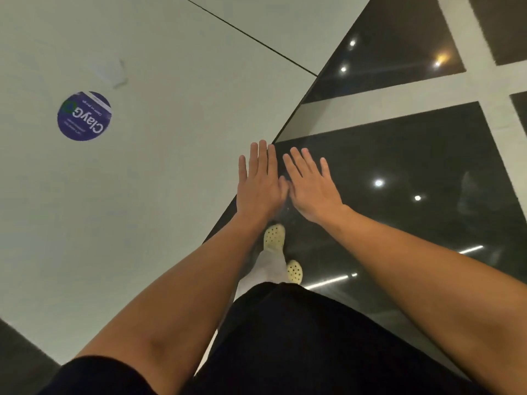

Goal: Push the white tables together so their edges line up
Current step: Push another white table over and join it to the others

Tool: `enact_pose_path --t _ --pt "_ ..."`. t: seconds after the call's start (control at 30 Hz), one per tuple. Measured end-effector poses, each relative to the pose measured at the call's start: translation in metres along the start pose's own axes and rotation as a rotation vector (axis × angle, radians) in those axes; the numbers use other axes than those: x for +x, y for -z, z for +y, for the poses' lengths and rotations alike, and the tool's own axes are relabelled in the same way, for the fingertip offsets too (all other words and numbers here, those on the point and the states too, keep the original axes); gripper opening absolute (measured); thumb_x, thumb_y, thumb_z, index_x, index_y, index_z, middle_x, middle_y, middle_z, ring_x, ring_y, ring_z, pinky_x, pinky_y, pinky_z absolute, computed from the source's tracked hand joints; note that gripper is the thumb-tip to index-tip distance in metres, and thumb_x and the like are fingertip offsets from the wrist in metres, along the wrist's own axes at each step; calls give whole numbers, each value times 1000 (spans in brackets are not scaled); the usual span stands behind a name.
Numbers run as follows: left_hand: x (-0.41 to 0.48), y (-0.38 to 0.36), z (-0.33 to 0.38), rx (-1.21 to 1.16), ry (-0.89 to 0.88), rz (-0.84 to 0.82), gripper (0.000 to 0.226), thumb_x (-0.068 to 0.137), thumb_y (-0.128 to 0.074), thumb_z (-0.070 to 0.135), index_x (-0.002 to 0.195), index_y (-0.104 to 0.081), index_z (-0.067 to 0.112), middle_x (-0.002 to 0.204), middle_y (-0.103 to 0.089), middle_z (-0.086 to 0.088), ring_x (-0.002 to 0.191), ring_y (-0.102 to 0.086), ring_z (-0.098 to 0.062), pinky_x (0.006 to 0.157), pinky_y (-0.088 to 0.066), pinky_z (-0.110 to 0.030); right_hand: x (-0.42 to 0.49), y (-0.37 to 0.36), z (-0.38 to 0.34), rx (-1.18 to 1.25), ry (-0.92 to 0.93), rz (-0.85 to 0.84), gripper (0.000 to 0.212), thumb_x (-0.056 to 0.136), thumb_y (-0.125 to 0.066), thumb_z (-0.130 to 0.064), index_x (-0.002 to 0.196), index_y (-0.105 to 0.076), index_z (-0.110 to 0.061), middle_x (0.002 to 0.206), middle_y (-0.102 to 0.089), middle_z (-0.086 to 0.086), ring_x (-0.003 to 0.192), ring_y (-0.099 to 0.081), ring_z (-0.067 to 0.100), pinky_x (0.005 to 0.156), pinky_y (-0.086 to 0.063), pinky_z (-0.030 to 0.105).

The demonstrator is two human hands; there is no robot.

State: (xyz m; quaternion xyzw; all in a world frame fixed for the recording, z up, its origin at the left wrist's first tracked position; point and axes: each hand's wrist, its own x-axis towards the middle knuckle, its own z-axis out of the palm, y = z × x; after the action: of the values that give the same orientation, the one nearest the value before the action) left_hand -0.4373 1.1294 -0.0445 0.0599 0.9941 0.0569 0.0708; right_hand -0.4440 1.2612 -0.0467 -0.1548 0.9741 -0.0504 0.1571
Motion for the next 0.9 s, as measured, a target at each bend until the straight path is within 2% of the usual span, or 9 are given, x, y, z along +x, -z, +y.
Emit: enact_pose_path --t 0.23,0.43,0.57,0.67,0.73,0.8,0.83,0.87,0.9 --pt "109 0 8 -46 129 33 65 97 -23 40 147 4 9 156 6 -13 142 12 -27 111 12 -43 105 44 61 -93 143 16 56 100 -27 -35 149 -8 -15 158 -6 8 144 0 26 113 -9 52" --pt "175 6 16 -78 187 41 65 97 -24 40 147 5 10 156 8 -11 141 15 -25 109 17 -41 176 75 99 -102 188 1 57 100 -27 -35 149 -7 -13 158 -5 8 145 2 26 114 -5 50" --pt "201 6 33 -173 263 73 65 96 -31 36 147 -2 8 156 -1 -14 143 3 -28 113 2 -44 197 82 121 -91 257 -49 56 100 -24 -34 149 -6 -13 159 -2 7 145 4 22 115 -4 47" --pt "218 7 52 -247 337 147 60 94 -40 33 144 -22 5 150 -28 -18 136 -27 -33 108 -27 -46 218 85 139 -1 283 -17 52 100 -27 -30 147 -17 -9 156 -18 10 143 -12 26 115 -15 46" --pt "229 5 68 -327 428 216 48 92 -44 31 134 -40 6 130 -50 -16 112 -50 -30 85 -45 -41 229 85 148 221 158 102 42 98 -35 -26 133 -40 -4 137 -45 14 127 -39 29 104 -34 43" --pt "240 4 87 -583 657 232 32 92 -44 30 116 -51 10 106 -59 -7 91 -57 -24 69 -44 -31 239 89 155 578 -178 172 29 97 -41 -26 103 -56 -3 104 -60 14 103 -55 30 84 -47 42" --pt "246 4 96 -757 817 216 25 93 -43 31 102 -56 11 91 -61 -2 82 -59 -22 63 -41 -29 244 90 158 782 -382 161 27 96 -42 -26 92 -55 -2 90 -60 11 93 -59 30 74 -49 40" --pt "253 4 105 -941 999 205 25 93 -42 31 86 -56 11 76 -60 -1 73 -58 -21 57 -41 -29 248 91 160 954 -576 104 27 96 -43 -28 92 -53 -3 85 -57 6 87 -58 27 70 -47 37" --pt "259 5 114 -1127 1184 214 30 92 -42 30 74 -55 9 66 -59 -3 63 -57 -21 52 -44 -31 251 92 162 1060 -721 10 30 96 -44 -30 102 -51 -1 89 -52 4 86 -55 24 72 -46 35"
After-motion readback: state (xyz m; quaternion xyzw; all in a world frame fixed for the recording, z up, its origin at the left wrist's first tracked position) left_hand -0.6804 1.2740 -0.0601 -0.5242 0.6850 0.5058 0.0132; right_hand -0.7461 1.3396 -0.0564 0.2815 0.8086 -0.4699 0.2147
